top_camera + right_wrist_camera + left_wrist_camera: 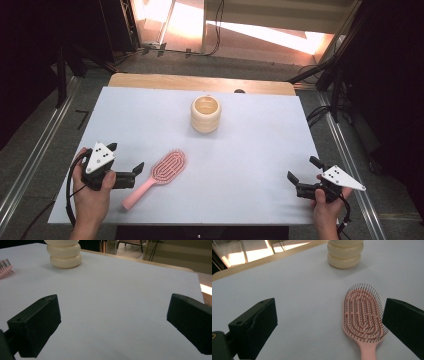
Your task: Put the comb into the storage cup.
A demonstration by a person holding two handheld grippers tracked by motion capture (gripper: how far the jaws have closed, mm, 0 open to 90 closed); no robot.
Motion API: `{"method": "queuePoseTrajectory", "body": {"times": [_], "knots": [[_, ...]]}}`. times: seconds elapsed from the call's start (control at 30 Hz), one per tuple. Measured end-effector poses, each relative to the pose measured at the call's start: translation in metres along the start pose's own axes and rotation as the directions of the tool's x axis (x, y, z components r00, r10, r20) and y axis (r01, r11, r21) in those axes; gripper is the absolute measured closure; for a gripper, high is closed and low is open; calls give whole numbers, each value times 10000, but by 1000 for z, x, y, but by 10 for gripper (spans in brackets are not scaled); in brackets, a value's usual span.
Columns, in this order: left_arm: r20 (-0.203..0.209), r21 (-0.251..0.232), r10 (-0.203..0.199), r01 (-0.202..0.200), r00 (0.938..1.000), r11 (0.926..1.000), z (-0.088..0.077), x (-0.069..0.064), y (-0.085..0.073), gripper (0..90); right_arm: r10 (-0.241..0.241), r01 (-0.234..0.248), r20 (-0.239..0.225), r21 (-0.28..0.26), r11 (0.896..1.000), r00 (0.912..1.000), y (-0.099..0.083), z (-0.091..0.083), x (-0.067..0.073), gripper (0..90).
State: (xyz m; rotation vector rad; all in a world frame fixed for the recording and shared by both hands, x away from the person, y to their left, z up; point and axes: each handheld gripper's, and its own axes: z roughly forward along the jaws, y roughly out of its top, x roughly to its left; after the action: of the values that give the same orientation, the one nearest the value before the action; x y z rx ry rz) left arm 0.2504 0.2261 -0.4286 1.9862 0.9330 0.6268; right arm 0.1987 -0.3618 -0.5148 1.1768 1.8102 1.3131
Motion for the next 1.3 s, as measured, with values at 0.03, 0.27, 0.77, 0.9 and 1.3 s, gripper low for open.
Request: {"method": "queuePoseTrajectory", "body": {"times": [0.03,0.27,0.77,0.9,1.3], "knots": [[20,58,76,-76,10000,10000,0,-1,0,3,-7,7,3,-10,10000,10000,0,0,0,0],[236,511,194,-206,9995,9985,6,-7,6,24,-39,39,-66,-13,10000,10000,0,0,-1,0],[805,2176,166,-338,9966,9755,21,-13,8,24,-77,77,-155,-16,10000,9999,1,1,0,0],[715,2421,252,-418,9971,9693,23,-15,7,61,-159,159,-160,-8,9999,9997,1,1,0,0],[976,3885,141,-511,9951,9200,35,-19,-3,151,-179,180,-184,50,9998,9997,1,2,1,0]]}}
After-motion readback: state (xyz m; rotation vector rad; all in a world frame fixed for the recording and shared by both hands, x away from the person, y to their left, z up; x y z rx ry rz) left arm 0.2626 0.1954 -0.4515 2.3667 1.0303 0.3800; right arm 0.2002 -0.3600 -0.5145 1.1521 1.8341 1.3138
